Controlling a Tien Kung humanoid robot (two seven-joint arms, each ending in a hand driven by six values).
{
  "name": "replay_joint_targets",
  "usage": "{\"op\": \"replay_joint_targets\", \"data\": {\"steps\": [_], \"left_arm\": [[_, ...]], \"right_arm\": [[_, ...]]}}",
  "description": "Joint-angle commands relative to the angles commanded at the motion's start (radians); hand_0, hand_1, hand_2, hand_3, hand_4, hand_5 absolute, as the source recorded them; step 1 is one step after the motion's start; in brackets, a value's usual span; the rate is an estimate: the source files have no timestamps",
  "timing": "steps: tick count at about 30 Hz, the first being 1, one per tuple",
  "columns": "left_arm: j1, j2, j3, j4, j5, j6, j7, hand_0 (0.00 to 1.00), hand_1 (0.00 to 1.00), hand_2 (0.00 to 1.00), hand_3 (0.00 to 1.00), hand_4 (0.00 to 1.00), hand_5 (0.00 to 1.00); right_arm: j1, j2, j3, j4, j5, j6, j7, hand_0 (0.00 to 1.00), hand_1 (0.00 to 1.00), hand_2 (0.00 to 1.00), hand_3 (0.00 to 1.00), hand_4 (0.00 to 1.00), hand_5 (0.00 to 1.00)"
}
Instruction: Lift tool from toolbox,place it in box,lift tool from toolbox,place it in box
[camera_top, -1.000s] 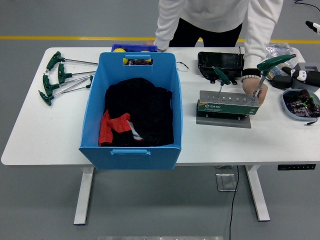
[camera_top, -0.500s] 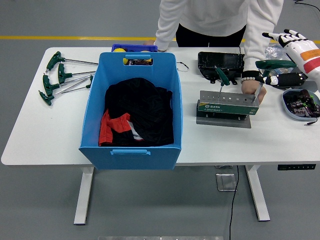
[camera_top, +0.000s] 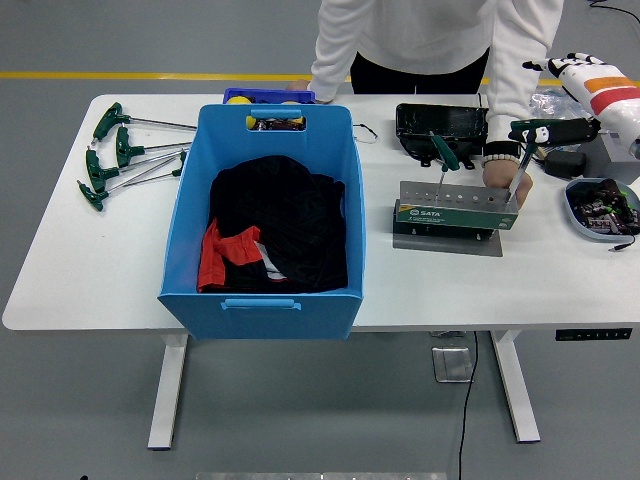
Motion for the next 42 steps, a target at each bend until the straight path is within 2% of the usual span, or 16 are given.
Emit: {"op": "replay_joint_targets", "data": {"steps": [1, 3, 6, 7, 12, 13, 18, 19, 24, 25, 30, 31, 36, 37, 42], "left_arm": [[-0.001, 0.0, 0.002, 0.0, -0.003, 0.0, -0.001, 0.686, 0.735, 0.788, 0.822, 0.959, 0.871], [-0.002, 0.0, 0.003, 0.0, -0.005, 0.001, -0.002, 0.686, 0.735, 0.788, 0.822, 0.959, 0.871], [-0.003, -0.001, 0.001, 0.0, -0.001, 0.002, -0.001, 0.686, 0.735, 0.788, 0.822, 0.959, 0.871], [-0.003, -0.001, 0.001, -0.001, -0.001, 0.002, -0.001, 0.687, 0.734, 0.787, 0.819, 0.959, 0.87], [-0.006, 0.0, 0.002, -0.001, 0.0, 0.004, -0.002, 0.687, 0.734, 0.787, 0.819, 0.959, 0.87], [-0.007, 0.0, 0.001, -0.001, 0.0, 0.004, -0.002, 0.686, 0.733, 0.785, 0.818, 0.959, 0.869], [-0.011, 0.002, 0.001, -0.002, 0.002, 0.006, -0.002, 0.686, 0.733, 0.785, 0.818, 0.959, 0.869], [-0.012, 0.002, 0.0, -0.002, 0.003, 0.006, -0.002, 0.687, 0.734, 0.782, 0.817, 0.959, 0.867], [-0.015, 0.003, 0.0, -0.002, 0.005, 0.007, -0.002, 0.687, 0.734, 0.782, 0.817, 0.959, 0.867], [-0.016, 0.003, 0.0, -0.002, 0.006, 0.007, -0.002, 0.687, 0.733, 0.782, 0.816, 0.959, 0.865], [-0.022, 0.004, -0.001, -0.002, 0.01, 0.008, -0.001, 0.687, 0.733, 0.782, 0.816, 0.959, 0.865], [-0.023, 0.004, -0.002, -0.002, 0.012, 0.008, -0.001, 0.688, 0.731, 0.782, 0.816, 0.96, 0.864], [-0.027, 0.005, -0.005, -0.002, 0.019, 0.008, 0.0, 0.688, 0.731, 0.782, 0.816, 0.96, 0.864], [-0.028, 0.005, -0.004, -0.002, 0.018, 0.008, 0.0, 0.688, 0.73, 0.781, 0.814, 0.96, 0.863], [-0.033, 0.007, -0.003, -0.002, 0.02, 0.009, -0.001, 0.688, 0.73, 0.781, 0.814, 0.96, 0.863]], "right_arm": [[0.011, 0.006, -0.013, -0.019, 0.003, 0.013, 0.0, 0.766, 0.631, 0.639, 0.76, 0.998, 0.663], [0.023, 0.014, -0.027, -0.043, 0.005, 0.031, 0.001, 0.766, 0.631, 0.639, 0.76, 0.998, 0.663], [0.052, 0.047, -0.06, -0.115, 0.012, 0.071, 0.005, 0.766, 0.631, 0.639, 0.76, 0.998, 0.663], [0.057, 0.056, -0.064, -0.131, 0.009, 0.074, 0.004, 0.668, 0.538, 0.547, 0.704, 0.998, 0.674], [0.068, 0.076, -0.079, -0.171, -0.002, 0.065, 0.005, 0.668, 0.538, 0.547, 0.704, 0.998, 0.674], [0.069, 0.077, -0.082, -0.175, -0.004, 0.063, 0.006, 0.465, 0.444, 0.45, 0.614, 0.998, 0.665], [0.077, 0.087, -0.091, -0.21, -0.012, 0.032, 0.01, 0.465, 0.444, 0.45, 0.614, 0.998, 0.665], [0.078, 0.088, -0.093, -0.217, -0.015, 0.031, 0.007, 0.433, 0.385, 0.392, 0.502, 0.998, 0.673], [0.077, 0.087, -0.101, -0.226, -0.008, 0.025, -0.002, 0.433, 0.385, 0.392, 0.502, 0.998, 0.673], [0.077, 0.087, -0.102, -0.228, -0.005, 0.024, -0.003, 0.437, 0.347, 0.351, 0.424, 0.998, 0.765], [0.082, 0.09, -0.134, -0.251, 0.029, 0.004, -0.008, 0.437, 0.347, 0.351, 0.424, 0.998, 0.765], [0.083, 0.092, -0.138, -0.255, 0.035, -0.001, -0.008, 0.442, 0.336, 0.335, 0.387, 0.998, 0.824], [0.088, 0.095, -0.173, -0.259, 0.067, -0.031, 0.0, 0.442, 0.336, 0.335, 0.387, 0.998, 0.824], [0.089, 0.095, -0.183, -0.26, 0.072, -0.035, 0.003, 0.42, 0.303, 0.302, 0.345, 0.998, 0.893], [0.094, 0.1, -0.217, -0.278, 0.093, -0.034, -0.003, 0.42, 0.303, 0.302, 0.345, 0.998, 0.893]]}}
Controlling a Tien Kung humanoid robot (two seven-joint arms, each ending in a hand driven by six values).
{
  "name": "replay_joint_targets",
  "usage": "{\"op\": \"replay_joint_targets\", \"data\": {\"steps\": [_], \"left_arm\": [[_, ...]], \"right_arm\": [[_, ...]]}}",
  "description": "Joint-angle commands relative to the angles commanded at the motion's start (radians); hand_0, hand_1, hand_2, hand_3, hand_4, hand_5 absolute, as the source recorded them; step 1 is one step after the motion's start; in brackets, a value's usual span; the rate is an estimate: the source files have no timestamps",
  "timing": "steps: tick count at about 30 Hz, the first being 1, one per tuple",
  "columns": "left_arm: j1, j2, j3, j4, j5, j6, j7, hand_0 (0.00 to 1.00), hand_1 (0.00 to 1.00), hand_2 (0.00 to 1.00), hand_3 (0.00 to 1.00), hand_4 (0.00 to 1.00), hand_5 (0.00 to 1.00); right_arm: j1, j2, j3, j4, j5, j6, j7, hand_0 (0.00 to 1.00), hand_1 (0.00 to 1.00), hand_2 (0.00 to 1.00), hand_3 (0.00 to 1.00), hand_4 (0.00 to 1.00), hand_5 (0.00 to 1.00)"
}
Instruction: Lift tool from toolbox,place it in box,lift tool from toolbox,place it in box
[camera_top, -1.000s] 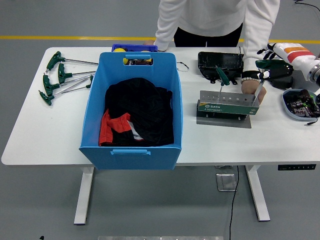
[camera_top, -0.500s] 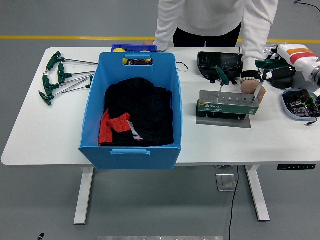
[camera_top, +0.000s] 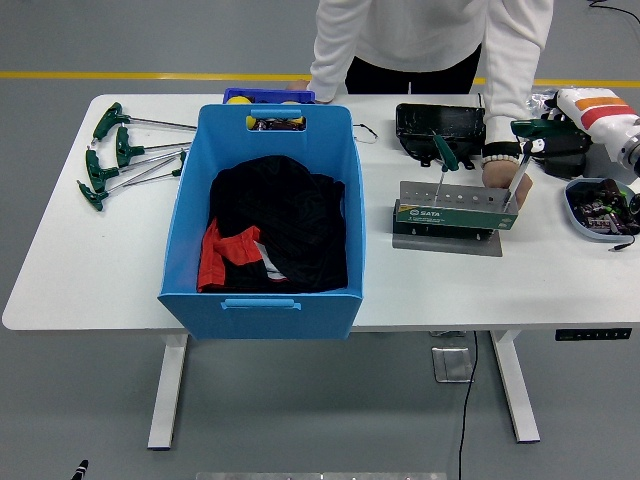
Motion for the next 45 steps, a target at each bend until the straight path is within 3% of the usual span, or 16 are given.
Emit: {"op": "replay_joint_targets", "data": {"steps": [6, 8, 12, 13, 18, 19, 30, 36, 37, 42, 43, 45], "left_arm": [[-0.007, 0.0, -0.001, 0.0, 0.002, 0.002, -0.001, 0.687, 0.729, 0.78, 0.814, 0.96, 0.861], [-0.008, 0.0, -0.003, 0.0, 0.005, 0.002, 0.0, 0.687, 0.729, 0.78, 0.814, 0.96, 0.859], [-0.009, 0.001, -0.01, 0.0, 0.015, 0.004, 0.003, 0.687, 0.729, 0.78, 0.814, 0.96, 0.859], [-0.01, 0.001, -0.012, 0.0, 0.019, 0.005, 0.004, 0.687, 0.729, 0.78, 0.814, 0.959, 0.857], [-0.014, 0.003, -0.019, -0.001, 0.035, 0.008, 0.009, 0.687, 0.729, 0.78, 0.814, 0.959, 0.857], [-0.015, 0.003, -0.021, -0.001, 0.038, 0.009, 0.01, 0.687, 0.729, 0.78, 0.814, 0.959, 0.857], [-0.016, 0.004, -0.032, -0.001, 0.059, 0.012, 0.015, 0.686, 0.731, 0.78, 0.814, 0.959, 0.857], [-0.017, 0.005, -0.033, -0.001, 0.062, 0.01, 0.014, 0.685, 0.731, 0.78, 0.814, 0.958, 0.856], [-0.018, 0.005, -0.031, -0.001, 0.061, 0.01, 0.014, 0.683, 0.731, 0.78, 0.814, 0.958, 0.857], [-0.02, 0.005, -0.028, 0.0, 0.056, 0.009, 0.012, 0.683, 0.731, 0.78, 0.814, 0.958, 0.857], [-0.021, 0.005, -0.028, 0.0, 0.055, 0.009, 0.011, 0.683, 0.73, 0.78, 0.814, 0.958, 0.857], [-0.021, 0.005, -0.027, 0.0, 0.054, 0.008, 0.011, 0.683, 0.73, 0.78, 0.814, 0.958, 0.857]], "right_arm": [[0.004, 0.007, -0.024, -0.014, 0.01, 0.005, -0.014, 0.42, 0.297, 0.304, 0.343, 0.998, 0.902], [0.005, 0.01, -0.028, -0.018, 0.01, 0.003, -0.019, 0.374, 0.276, 0.292, 0.326, 0.998, 0.902], [0.004, 0.016, -0.033, -0.025, 0.015, -0.019, -0.027, 0.374, 0.276, 0.292, 0.326, 0.998, 0.902], [0.002, 0.017, -0.033, -0.027, 0.019, -0.031, -0.025, 0.306, 0.239, 0.26, 0.273, 0.998, 0.897], [-0.014, 0.03, -0.035, -0.042, 0.022, -0.064, -0.029, 0.306, 0.239, 0.26, 0.273, 0.998, 0.897], [-0.018, 0.032, -0.036, -0.045, 0.024, -0.069, -0.032, 0.257, 0.204, 0.227, 0.233, 0.998, 0.889], [-0.038, 0.044, -0.061, -0.06, 0.048, -0.089, -0.054, 0.232, 0.182, 0.205, 0.209, 0.998, 0.878], [-0.029, 0.047, -0.06, -0.054, 0.045, -0.116, -0.06, 0.198, 0.153, 0.179, 0.177, 0.998, 0.853], [-0.028, 0.048, -0.063, -0.054, 0.049, -0.119, -0.061, 0.153, 0.114, 0.144, 0.136, 0.998, 0.813], [-0.024, 0.051, -0.075, -0.051, 0.063, -0.143, -0.059, 0.153, 0.114, 0.144, 0.136, 0.998, 0.813], [-0.023, 0.052, -0.077, -0.05, 0.068, -0.154, -0.057, 0.114, 0.081, 0.111, 0.092, 0.998, 0.745], [-0.022, 0.053, -0.079, -0.048, 0.073, -0.17, -0.056, 0.114, 0.081, 0.111, 0.092, 0.998, 0.745]]}}
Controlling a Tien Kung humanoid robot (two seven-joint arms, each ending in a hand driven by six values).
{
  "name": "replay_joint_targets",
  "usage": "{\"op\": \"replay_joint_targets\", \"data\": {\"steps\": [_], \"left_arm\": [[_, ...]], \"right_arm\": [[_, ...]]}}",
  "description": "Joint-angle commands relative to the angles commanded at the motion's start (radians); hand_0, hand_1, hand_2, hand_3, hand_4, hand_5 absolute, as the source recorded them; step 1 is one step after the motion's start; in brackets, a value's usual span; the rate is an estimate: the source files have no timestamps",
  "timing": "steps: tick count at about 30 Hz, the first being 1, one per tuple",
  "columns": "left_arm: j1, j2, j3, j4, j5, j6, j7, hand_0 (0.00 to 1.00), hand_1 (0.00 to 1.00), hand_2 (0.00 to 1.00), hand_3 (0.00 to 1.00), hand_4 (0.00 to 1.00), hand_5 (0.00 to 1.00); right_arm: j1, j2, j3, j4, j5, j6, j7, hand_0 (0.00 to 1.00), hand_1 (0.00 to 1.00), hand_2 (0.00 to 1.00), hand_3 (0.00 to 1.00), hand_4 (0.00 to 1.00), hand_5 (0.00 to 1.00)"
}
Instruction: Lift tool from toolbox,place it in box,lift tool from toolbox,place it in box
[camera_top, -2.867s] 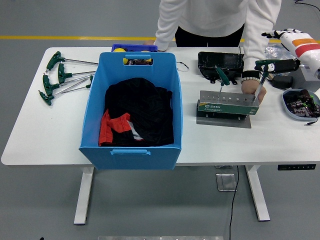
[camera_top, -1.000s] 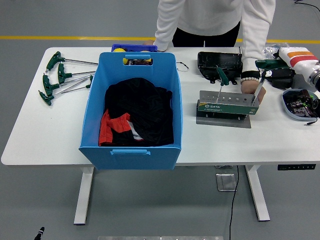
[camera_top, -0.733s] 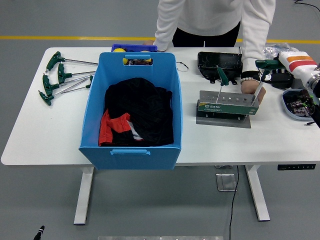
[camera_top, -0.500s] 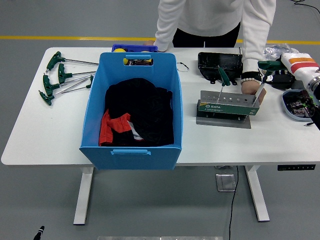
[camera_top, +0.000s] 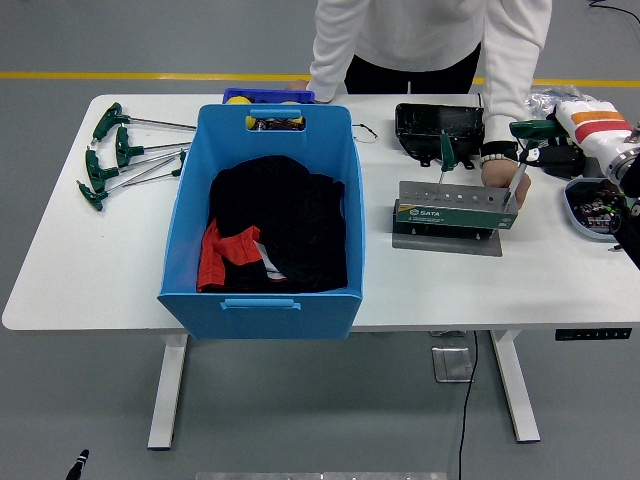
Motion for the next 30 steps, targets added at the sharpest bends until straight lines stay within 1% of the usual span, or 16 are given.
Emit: {"op": "replay_joint_targets", "data": {"steps": [3, 4, 6, 14, 21, 22, 27, 28, 30], "left_arm": [[0.0, 0.0, 0.0, 0.0, -0.001, 0.0, 0.0, 0.683, 0.73, 0.78, 0.814, 0.958, 0.857], [0.0, 0.0, 0.0, 0.0, 0.0, 0.0, 0.0, 0.683, 0.73, 0.779, 0.814, 0.958, 0.856], [0.0, 0.0, -0.001, 0.0, 0.0, 0.0, 0.0, 0.683, 0.73, 0.779, 0.814, 0.958, 0.856], [-0.003, 0.0, 0.002, 0.0, -0.003, 0.0, -0.001, 0.683, 0.729, 0.78, 0.813, 0.958, 0.856], [-0.003, 0.0, 0.001, 0.001, -0.002, 0.0, -0.001, 0.685, 0.727, 0.777, 0.812, 0.957, 0.856], [-0.003, 0.0, 0.001, 0.001, -0.001, 0.001, -0.001, 0.683, 0.727, 0.777, 0.811, 0.957, 0.854], [0.0, 0.0, -0.002, 0.001, 0.002, 0.002, 0.001, 0.683, 0.727, 0.777, 0.811, 0.957, 0.854], [0.0, 0.0, -0.003, 0.001, 0.003, 0.002, 0.001, 0.684, 0.723, 0.777, 0.81, 0.957, 0.854], [0.002, 0.0, -0.005, 0.001, 0.004, 0.003, 0.001, 0.684, 0.723, 0.777, 0.81, 0.957, 0.854]], "right_arm": [[0.003, 0.0, -0.004, 0.004, 0.011, -0.022, 0.008, 0.114, 0.081, 0.111, 0.092, 0.998, 0.745], [0.004, 0.0, -0.004, 0.005, 0.014, -0.027, 0.012, 0.078, 0.044, 0.083, 0.063, 0.998, 0.719], [0.004, -0.001, -0.004, 0.006, 0.018, -0.033, 0.019, 0.078, 0.044, 0.083, 0.063, 0.998, 0.719], [0.0, -0.001, -0.012, 0.0, 0.03, -0.027, 0.02, 0.073, 0.034, 0.076, 0.053, 0.998, 0.704], [-0.001, -0.001, -0.013, 0.001, 0.036, -0.027, 0.013, 0.063, 0.022, 0.069, 0.042, 0.998, 0.696], [-0.001, -0.001, -0.013, 0.001, 0.036, -0.026, 0.011, 0.05, 0.002, 0.056, 0.029, 0.998, 0.686], [-0.002, -0.001, -0.018, 0.005, 0.041, -0.022, 0.002, 0.05, 0.002, 0.056, 0.029, 0.998, 0.686], [-0.002, -0.001, -0.018, 0.005, 0.041, -0.023, 0.001, 0.012, 0.002, 0.033, 0.011, 0.984, 0.687], [-0.002, -0.002, -0.02, 0.007, 0.042, -0.026, -0.002, 0.012, 0.002, 0.033, 0.011, 0.984, 0.687]]}}
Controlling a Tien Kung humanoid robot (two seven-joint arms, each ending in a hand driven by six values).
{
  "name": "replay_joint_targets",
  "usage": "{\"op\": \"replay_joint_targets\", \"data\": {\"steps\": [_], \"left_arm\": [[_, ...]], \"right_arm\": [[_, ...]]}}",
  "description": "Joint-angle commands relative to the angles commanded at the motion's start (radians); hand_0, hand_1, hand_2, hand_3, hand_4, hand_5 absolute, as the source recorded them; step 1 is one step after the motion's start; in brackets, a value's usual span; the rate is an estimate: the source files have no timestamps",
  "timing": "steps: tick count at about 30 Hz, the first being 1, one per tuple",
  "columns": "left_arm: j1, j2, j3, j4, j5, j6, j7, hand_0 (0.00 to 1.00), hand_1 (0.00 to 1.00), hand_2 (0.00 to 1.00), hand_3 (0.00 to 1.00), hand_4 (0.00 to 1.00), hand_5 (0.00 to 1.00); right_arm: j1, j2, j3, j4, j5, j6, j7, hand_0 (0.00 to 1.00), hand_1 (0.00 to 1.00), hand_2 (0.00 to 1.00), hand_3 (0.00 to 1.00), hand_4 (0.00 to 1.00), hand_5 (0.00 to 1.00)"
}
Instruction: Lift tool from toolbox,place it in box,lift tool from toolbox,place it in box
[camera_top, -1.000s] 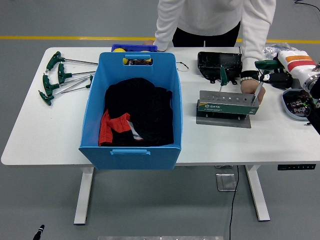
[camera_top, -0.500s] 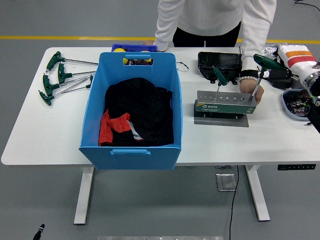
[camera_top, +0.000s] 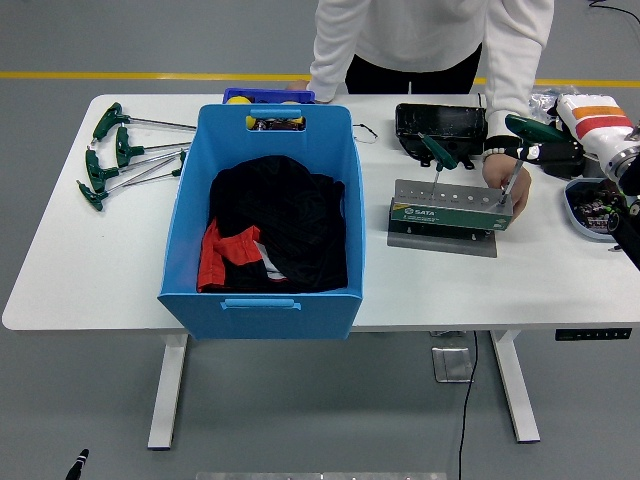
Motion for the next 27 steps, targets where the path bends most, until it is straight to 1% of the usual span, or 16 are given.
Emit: {"op": "replay_joint_targets", "data": {"steps": [3, 4, 9, 10, 18, 22, 27], "left_arm": [[0.002, 0.0, -0.001, 0.0, 0.0, 0.0, 0.0, 0.684, 0.723, 0.777, 0.81, 0.957, 0.854], [0.002, 0.0, 0.0, 0.0, -0.001, 0.001, 0.0, 0.685, 0.722, 0.774, 0.806, 0.957, 0.854], [0.007, 0.0, 0.003, 0.001, -0.008, 0.002, -0.003, 0.685, 0.722, 0.774, 0.806, 0.957, 0.854], [0.008, 0.0, 0.003, 0.001, -0.009, 0.002, -0.003, 0.683, 0.716, 0.771, 0.805, 0.957, 0.853], [0.019, -0.002, 0.002, 0.003, -0.013, 0.003, -0.004, 0.684, 0.715, 0.769, 0.804, 0.956, 0.85], [0.027, -0.002, -0.002, 0.004, -0.011, 0.003, -0.003, 0.684, 0.713, 0.768, 0.803, 0.955, 0.848], [0.037, -0.002, -0.014, 0.006, -0.001, 0.003, -0.001, 0.684, 0.713, 0.768, 0.803, 0.955, 0.848]], "right_arm": [[0.001, -0.002, -0.003, 0.003, 0.0, -0.002, -0.004, 0.012, 0.002, 0.033, 0.011, 0.984, 0.687], [0.002, -0.003, -0.003, 0.005, 0.0, -0.002, -0.008, 0.002, 0.002, 0.021, 0.002, 0.933, 0.705], [0.008, -0.012, -0.003, 0.015, -0.006, 0.0, -0.021, 0.002, 0.002, 0.021, 0.002, 0.933, 0.705], [0.009, -0.014, -0.002, 0.017, -0.008, 0.001, -0.023, 0.002, 0.002, 0.012, 0.002, 0.889, 0.701], [0.02, -0.031, 0.011, 0.03, -0.02, 0.002, -0.03, 0.002, 0.002, 0.006, 0.002, 0.878, 0.709], [0.027, -0.046, 0.024, 0.052, -0.038, 0.012, -0.031, 0.002, 0.002, 0.005, 0.002, 0.874, 0.707], [0.037, -0.077, 0.049, 0.104, -0.07, 0.018, -0.032, 0.002, 0.002, 0.005, 0.002, 0.874, 0.707]]}}
